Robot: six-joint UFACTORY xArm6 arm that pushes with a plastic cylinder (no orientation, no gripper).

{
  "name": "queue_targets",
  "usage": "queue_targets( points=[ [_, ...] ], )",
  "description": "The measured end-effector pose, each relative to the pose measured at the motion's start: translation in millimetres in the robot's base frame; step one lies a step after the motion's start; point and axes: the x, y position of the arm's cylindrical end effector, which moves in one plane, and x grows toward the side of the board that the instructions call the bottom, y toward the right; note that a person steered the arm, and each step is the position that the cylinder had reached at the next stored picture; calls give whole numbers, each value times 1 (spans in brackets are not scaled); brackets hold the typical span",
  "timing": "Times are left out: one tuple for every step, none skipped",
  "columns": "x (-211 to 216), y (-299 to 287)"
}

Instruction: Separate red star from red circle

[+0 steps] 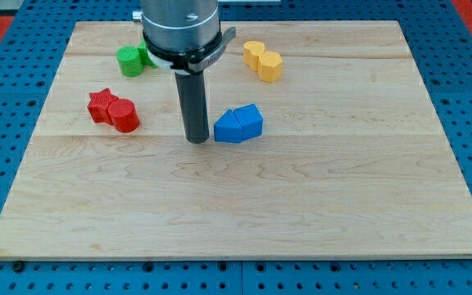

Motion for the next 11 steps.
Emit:
queue_targets(
  points=[
    [23,-28],
    [19,-49],
    [-6,-78],
    [-16,-97],
    [-19,-123],
    [-28,-145],
    [-44,-159],
    [-53,-161],
    [-72,-160],
    [-96,-147],
    [-72,-184]
  ],
)
